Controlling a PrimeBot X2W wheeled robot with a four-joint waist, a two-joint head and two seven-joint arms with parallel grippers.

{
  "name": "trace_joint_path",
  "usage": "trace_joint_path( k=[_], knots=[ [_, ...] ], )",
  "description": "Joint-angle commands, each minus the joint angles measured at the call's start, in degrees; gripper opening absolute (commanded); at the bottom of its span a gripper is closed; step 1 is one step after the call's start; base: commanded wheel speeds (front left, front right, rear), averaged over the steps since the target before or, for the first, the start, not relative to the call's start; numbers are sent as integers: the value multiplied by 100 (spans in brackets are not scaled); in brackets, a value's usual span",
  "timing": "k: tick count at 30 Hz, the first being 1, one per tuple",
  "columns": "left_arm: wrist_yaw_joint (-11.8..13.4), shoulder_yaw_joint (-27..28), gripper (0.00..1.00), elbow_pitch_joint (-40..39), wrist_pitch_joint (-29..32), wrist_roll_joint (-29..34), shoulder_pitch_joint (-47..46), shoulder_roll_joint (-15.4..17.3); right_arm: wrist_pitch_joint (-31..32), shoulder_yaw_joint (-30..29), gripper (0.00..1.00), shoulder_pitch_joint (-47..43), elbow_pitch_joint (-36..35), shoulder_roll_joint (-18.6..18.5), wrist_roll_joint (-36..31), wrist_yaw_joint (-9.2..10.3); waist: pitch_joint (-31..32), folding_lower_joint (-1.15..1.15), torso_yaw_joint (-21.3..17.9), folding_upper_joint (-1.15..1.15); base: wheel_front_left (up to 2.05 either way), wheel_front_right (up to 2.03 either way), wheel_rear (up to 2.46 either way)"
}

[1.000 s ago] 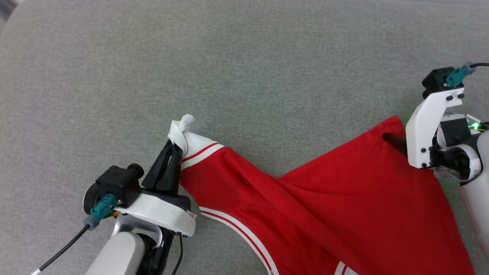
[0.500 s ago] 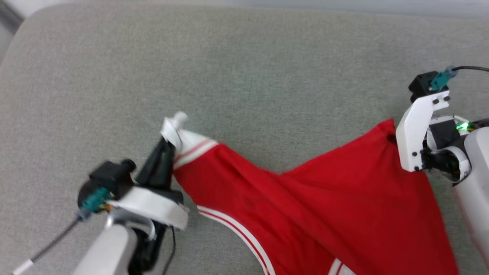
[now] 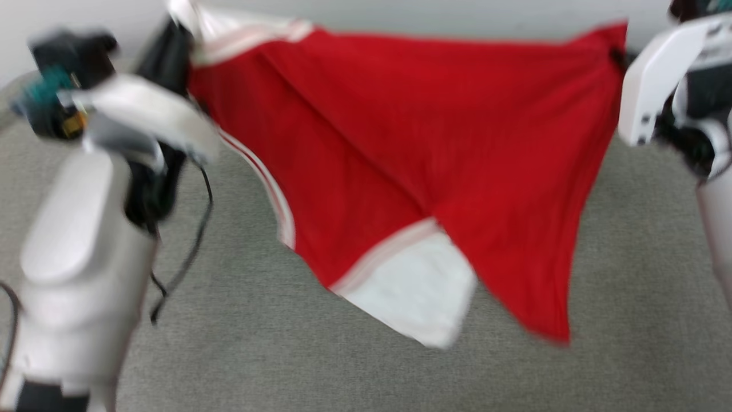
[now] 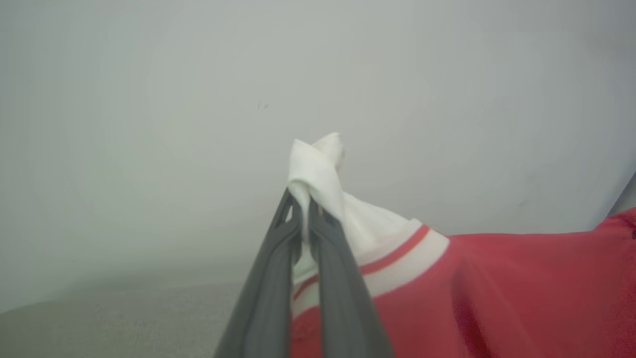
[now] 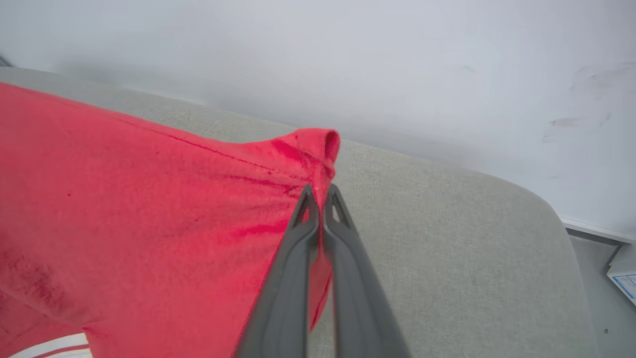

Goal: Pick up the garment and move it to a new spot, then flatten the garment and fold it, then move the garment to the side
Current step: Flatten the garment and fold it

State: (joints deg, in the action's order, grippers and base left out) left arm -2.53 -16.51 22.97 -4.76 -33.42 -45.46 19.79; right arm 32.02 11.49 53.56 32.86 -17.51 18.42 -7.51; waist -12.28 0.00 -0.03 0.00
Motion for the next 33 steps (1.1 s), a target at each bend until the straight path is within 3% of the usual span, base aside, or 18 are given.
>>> trace_joint_path(
  k=[1,9,17,24,33],
  knots=[
    [-14,21,0,100,-25,7,-219,11,-96,-46,0,154,44,33,-50,4,-10,0,-65,0,0,0,0],
    [-86,64,0,1450,-333,317,-2481,86,-1183,-489,0,1550,276,287,-659,4,-487,0,-248,0,0,0,0],
    [-178,36,0,2080,-719,586,-4292,175,-1799,-618,0,2957,476,303,-1073,4,-1174,0,-231,0,0,0,0],
    [-256,-122,0,2397,-796,780,-5242,215,-2120,-622,0,3779,668,250,-1260,4,-1845,0,-135,0,0,0,0],
    [-338,-161,0,2873,-926,694,-5408,67,-2509,-432,0,4177,1278,410,-1180,4,-2455,0,-102,0,0,0,0]
  ],
)
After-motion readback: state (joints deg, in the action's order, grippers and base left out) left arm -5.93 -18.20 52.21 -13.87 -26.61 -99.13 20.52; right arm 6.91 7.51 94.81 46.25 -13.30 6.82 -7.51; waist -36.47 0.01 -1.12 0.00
